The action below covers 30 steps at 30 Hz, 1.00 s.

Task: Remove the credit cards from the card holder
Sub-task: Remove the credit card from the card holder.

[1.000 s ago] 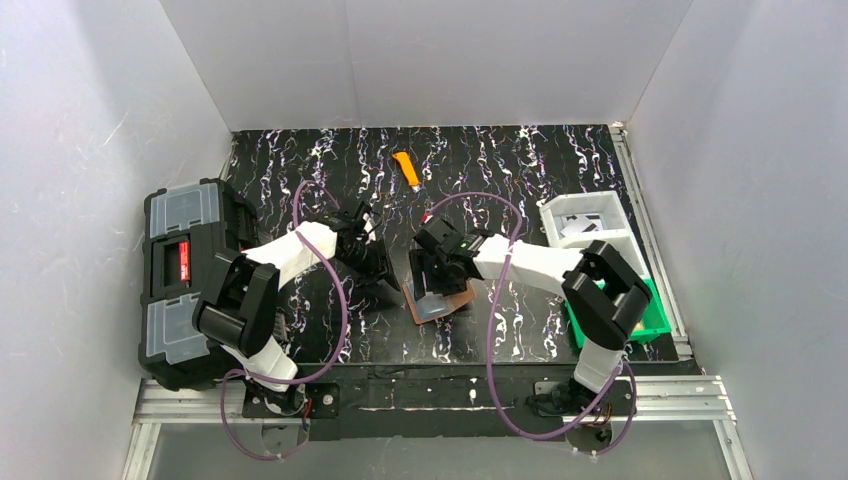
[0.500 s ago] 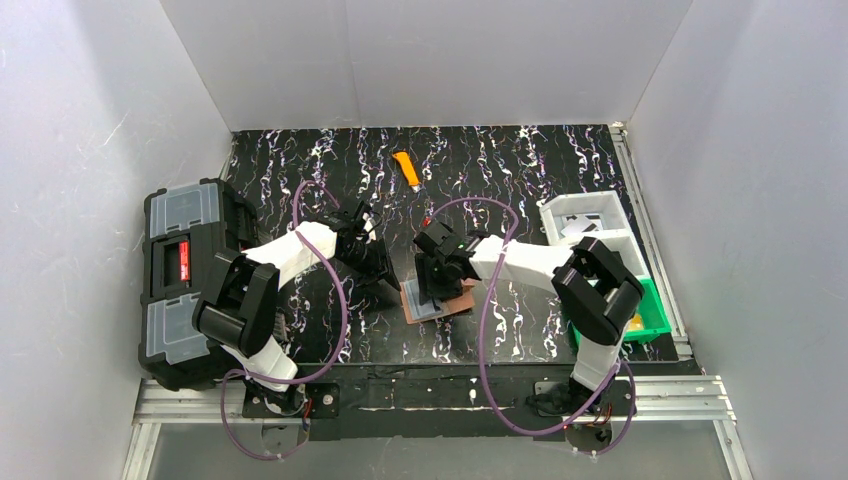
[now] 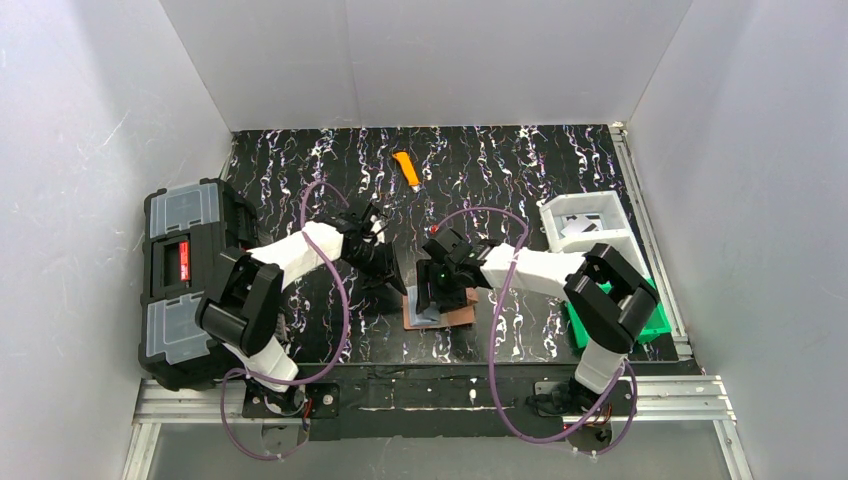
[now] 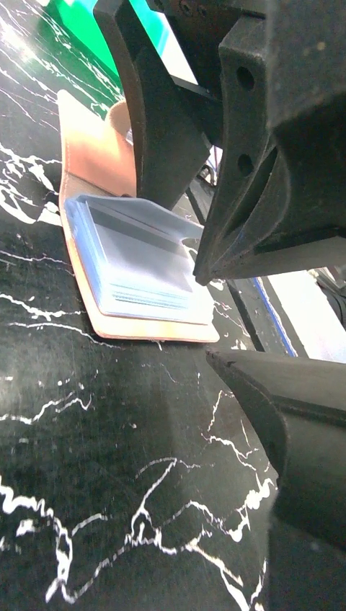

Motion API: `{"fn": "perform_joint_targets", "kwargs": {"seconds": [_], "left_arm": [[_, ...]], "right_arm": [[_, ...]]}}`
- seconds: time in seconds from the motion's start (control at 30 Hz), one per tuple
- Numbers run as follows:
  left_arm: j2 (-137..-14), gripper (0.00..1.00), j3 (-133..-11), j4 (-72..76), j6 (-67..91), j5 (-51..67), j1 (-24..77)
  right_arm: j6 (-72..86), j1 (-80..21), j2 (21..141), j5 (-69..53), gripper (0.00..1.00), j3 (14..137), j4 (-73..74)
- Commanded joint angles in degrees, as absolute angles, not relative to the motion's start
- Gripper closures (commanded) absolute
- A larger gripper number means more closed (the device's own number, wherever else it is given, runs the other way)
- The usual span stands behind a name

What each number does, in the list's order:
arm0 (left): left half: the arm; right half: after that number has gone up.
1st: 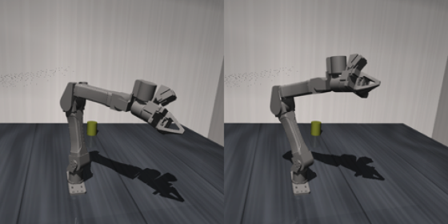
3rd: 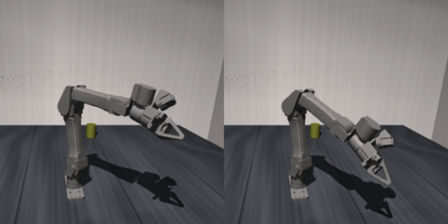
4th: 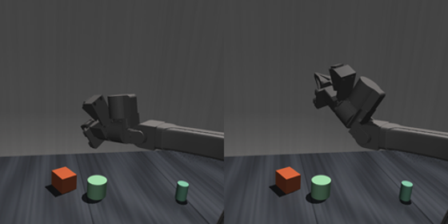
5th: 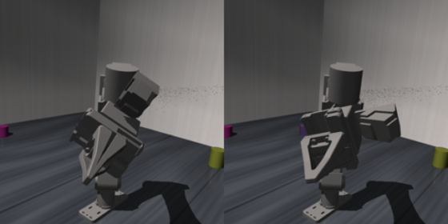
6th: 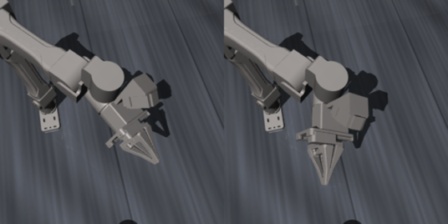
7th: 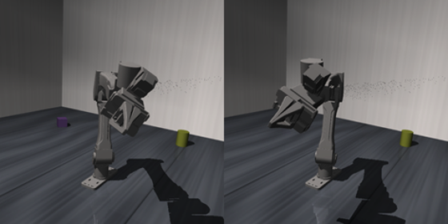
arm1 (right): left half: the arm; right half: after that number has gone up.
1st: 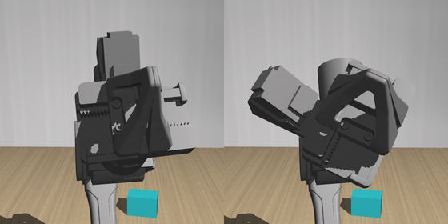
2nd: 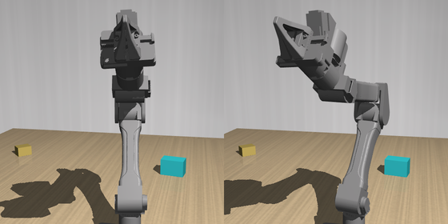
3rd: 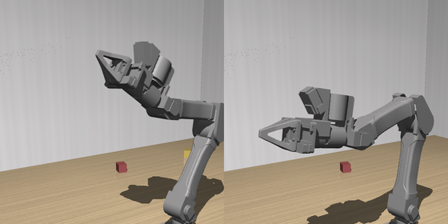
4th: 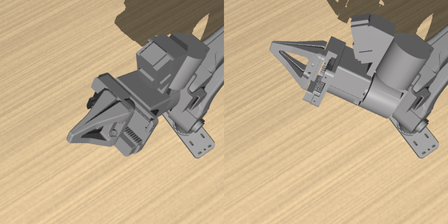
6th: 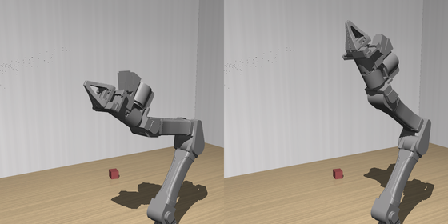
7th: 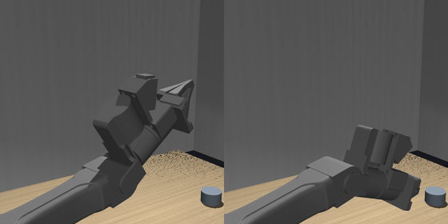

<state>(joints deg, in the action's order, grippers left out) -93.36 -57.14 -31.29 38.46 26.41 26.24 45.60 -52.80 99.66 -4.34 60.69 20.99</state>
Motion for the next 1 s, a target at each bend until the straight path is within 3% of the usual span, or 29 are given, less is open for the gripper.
{"fn": "perform_joint_targets", "kwargs": {"seconds": [0.0,0.23,0.43,0.53,0.73,0.9,0.97], "left_arm": [[-94.47,0.62,-59.33,-31.93,37.76,27.73,28.23],[-95.71,0.64,-60.59,-31.82,38.47,27.47,30.01],[-96.57,0.71,-62.56,-31.82,39.16,27.67,31.60],[-97.85,0.73,-64.59,-31.77,40.19,28.07,32.67],[-103.13,0.81,-66.74,-30.94,42.22,26.75,34.35],[-105.16,0.89,-64.56,-31.91,44.08,21.04,34.37],[-105.29,0.89,-64.08,-32.13,44.06,19.74,34.37]], "right_arm": [[48.01,-51.90,96.32,-5.84,0.34,58.62,20.28],[49.18,-51.35,95.42,-6.47,0.48,56.71,18.47],[50.08,-50.70,94.43,-8.04,0.72,54.03,14.97],[50.23,-50.39,93.82,-8.87,0.77,52.79,13.06],[49.90,-49.69,93.08,-9.51,0.74,52.03,12.12],[48.59,-49.57,91.19,-7.83,0.47,53.61,16.03],[48.36,-49.61,89.97,-6.93,0.44,53.78,17.43]]}}
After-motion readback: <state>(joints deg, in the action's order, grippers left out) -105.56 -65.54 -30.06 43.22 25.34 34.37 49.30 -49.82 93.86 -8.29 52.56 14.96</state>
